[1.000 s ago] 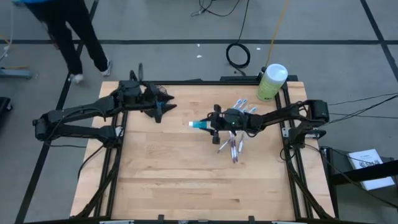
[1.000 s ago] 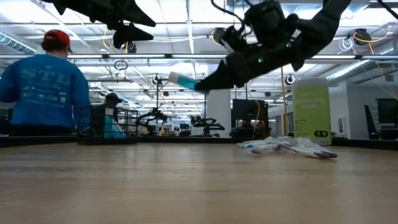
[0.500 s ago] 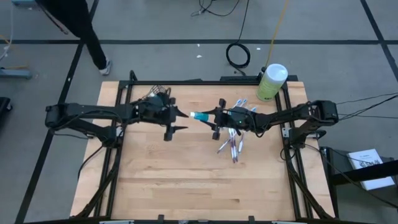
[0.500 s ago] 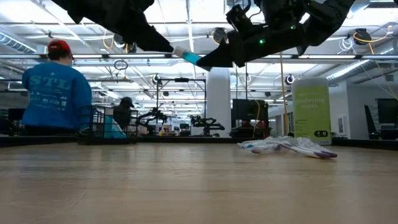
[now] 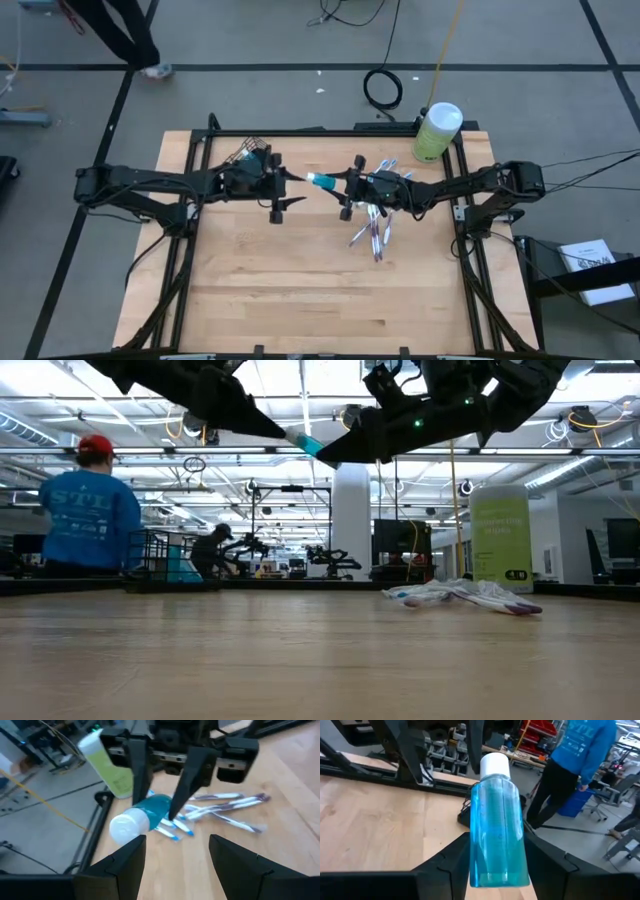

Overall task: Pick & Place toothbrushing station
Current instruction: Put the mouthwash into the middle compartment of the wire organizer

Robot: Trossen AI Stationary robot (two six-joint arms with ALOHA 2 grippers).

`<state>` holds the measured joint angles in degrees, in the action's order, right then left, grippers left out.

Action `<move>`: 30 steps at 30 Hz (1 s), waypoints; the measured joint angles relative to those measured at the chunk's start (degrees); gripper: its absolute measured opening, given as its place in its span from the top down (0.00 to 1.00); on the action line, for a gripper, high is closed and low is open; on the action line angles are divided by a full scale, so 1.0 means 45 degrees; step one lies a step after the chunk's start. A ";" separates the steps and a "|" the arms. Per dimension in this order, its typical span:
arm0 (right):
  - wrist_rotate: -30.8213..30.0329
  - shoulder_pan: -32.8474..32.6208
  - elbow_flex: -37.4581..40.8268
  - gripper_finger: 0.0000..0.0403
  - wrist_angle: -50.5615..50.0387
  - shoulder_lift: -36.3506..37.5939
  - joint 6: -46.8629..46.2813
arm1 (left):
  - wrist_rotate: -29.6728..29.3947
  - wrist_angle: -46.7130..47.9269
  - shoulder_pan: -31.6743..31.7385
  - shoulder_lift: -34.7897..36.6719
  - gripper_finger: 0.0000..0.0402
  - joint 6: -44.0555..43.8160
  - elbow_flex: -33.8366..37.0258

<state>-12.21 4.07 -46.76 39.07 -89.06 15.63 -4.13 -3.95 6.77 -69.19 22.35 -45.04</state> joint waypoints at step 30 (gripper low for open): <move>0.0726 -0.0088 0.0024 0.61 -0.0103 -0.0028 0.0089 | -0.0821 0.0511 0.0052 0.0533 0.43 -0.1836 0.0010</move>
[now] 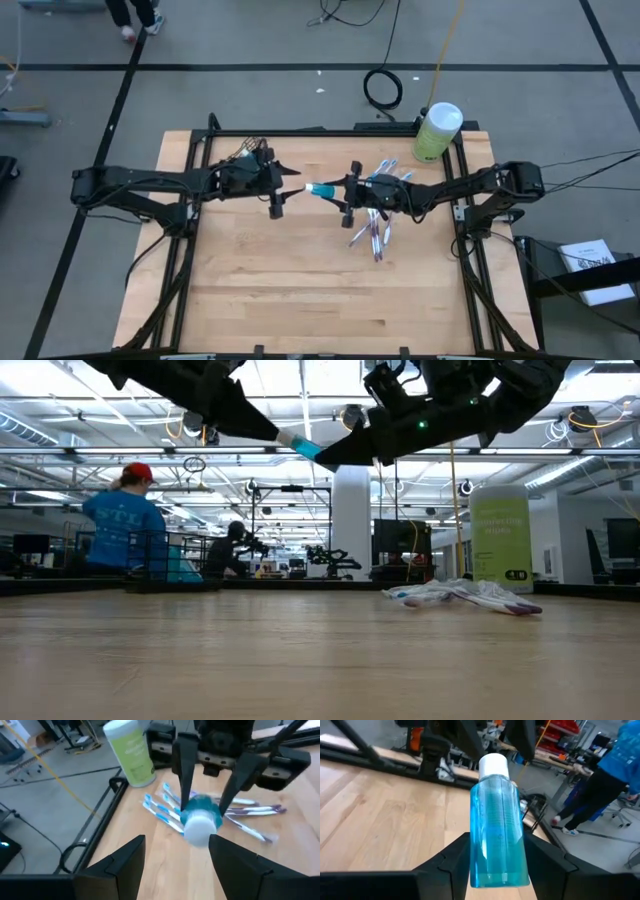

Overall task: Pick & Place toothbrushing station
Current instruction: Put the mouthwash into the middle compartment of the wire organizer

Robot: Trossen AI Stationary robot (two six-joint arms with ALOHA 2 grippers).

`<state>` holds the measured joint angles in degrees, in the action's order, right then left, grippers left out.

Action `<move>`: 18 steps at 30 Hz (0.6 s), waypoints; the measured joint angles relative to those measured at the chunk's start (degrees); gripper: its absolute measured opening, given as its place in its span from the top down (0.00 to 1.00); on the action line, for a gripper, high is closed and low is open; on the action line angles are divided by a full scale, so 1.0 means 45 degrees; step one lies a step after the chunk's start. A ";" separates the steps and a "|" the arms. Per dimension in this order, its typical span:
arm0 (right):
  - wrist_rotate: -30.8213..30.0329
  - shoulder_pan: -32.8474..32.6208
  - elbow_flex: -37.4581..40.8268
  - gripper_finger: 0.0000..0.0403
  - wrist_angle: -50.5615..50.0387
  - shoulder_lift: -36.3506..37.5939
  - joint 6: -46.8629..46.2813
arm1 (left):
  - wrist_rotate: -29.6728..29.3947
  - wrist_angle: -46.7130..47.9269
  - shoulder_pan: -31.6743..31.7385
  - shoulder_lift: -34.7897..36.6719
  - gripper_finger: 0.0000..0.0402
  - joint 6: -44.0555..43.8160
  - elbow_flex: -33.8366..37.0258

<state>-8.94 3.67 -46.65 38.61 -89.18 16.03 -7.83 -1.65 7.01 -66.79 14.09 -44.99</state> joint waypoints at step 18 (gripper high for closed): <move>0.0063 -0.0017 -0.0005 0.61 0.0141 0.0009 -0.0024 | 0.1587 -0.1213 0.0010 -0.1075 0.43 -0.1501 -0.0025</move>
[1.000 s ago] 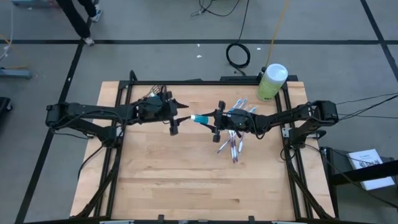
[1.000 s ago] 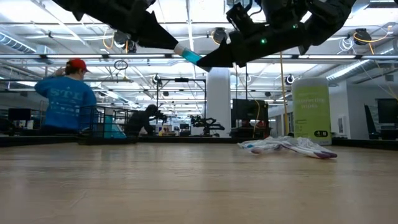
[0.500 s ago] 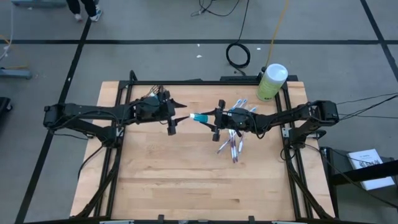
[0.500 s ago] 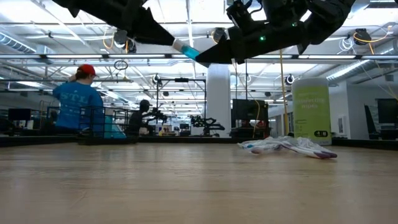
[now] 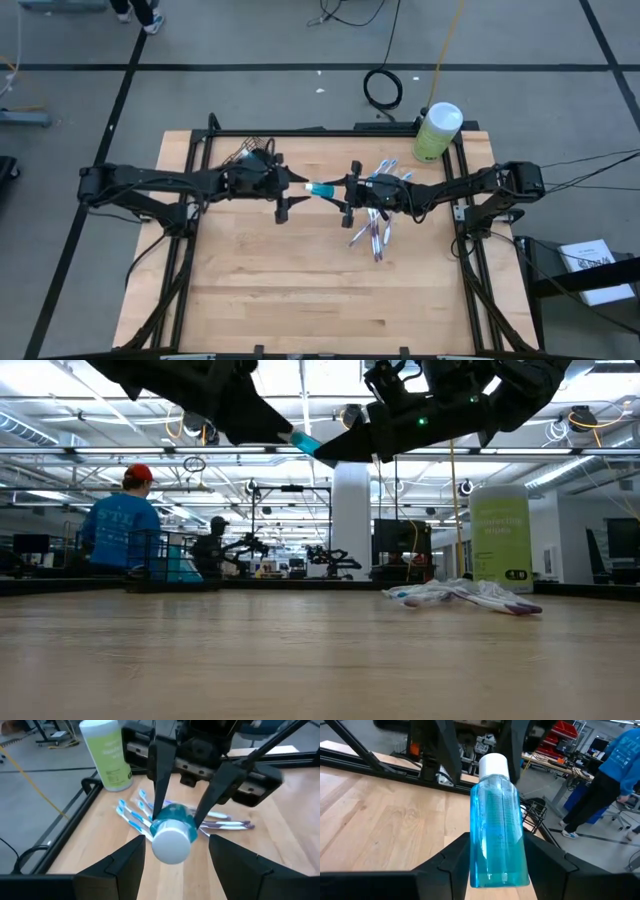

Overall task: Pick & Place toothbrushing station
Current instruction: Put the mouthwash into the middle compartment of the wire organizer

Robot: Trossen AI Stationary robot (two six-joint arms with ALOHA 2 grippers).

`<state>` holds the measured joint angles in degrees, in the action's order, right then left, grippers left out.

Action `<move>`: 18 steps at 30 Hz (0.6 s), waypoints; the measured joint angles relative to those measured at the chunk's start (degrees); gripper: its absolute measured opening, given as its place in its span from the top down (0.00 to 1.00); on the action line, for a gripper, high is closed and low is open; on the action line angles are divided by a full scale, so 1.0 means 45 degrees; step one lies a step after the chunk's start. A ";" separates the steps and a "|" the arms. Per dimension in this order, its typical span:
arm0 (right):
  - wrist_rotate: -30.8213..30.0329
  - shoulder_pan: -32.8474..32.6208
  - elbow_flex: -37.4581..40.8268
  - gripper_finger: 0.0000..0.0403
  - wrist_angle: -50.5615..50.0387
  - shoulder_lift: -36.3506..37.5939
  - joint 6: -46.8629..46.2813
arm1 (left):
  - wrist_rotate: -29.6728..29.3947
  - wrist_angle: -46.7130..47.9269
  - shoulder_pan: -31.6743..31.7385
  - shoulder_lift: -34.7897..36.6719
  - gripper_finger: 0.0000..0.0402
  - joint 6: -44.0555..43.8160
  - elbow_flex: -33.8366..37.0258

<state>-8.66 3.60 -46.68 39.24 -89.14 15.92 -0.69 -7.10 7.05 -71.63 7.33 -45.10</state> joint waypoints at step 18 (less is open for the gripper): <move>0.0106 0.0000 0.0005 0.61 -0.0015 -0.0010 -0.0039 | -0.0171 -0.0366 0.0000 -0.0108 0.46 -0.0087 0.0001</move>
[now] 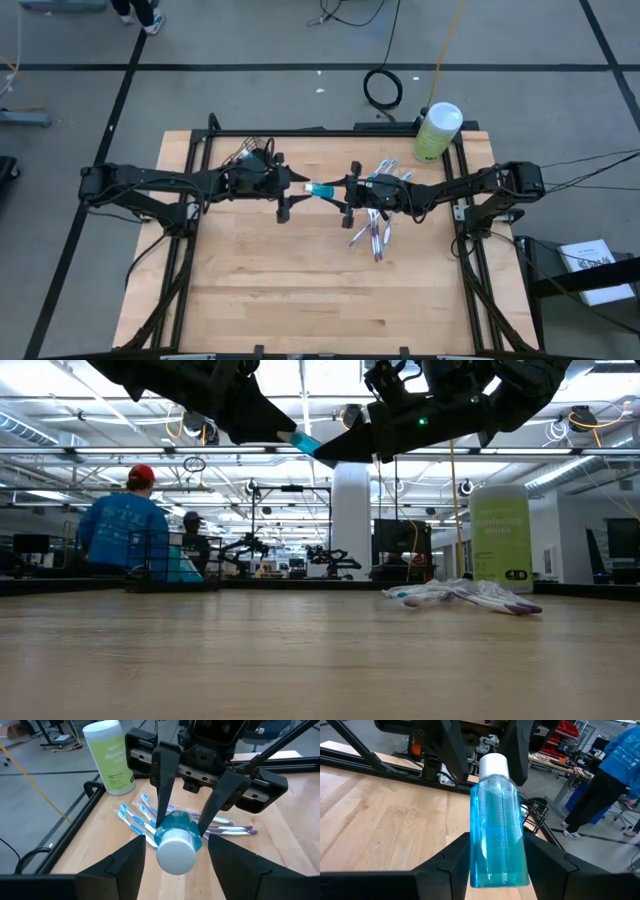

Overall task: Pick & Place toothbrushing station
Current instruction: Put the mouthwash into the middle compartment of the wire organizer

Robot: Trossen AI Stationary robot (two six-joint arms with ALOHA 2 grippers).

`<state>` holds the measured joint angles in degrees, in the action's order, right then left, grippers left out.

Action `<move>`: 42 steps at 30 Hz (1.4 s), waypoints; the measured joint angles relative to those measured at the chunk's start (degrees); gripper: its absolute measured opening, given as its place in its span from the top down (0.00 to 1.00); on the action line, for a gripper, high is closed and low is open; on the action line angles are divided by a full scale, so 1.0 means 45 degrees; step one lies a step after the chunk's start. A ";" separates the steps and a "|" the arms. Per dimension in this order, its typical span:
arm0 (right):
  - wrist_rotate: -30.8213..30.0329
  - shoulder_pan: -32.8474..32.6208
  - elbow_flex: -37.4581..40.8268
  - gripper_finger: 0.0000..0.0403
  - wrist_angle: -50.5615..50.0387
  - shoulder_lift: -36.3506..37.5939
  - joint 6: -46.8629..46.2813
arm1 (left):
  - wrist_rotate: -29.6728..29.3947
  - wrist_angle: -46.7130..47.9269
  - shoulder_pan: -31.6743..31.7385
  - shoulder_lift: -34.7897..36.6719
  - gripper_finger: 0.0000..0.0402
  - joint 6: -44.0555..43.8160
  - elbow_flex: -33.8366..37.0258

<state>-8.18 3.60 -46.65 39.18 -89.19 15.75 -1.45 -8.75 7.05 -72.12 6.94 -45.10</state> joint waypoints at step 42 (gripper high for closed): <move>0.0178 0.0010 0.0020 0.46 0.0296 -0.0015 -0.1030 | -0.5136 1.3960 0.4639 0.3151 0.76 -0.5237 -0.4017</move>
<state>-7.38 3.64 -46.56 40.51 -89.25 11.11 -24.57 54.07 27.92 -57.94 -16.62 -63.18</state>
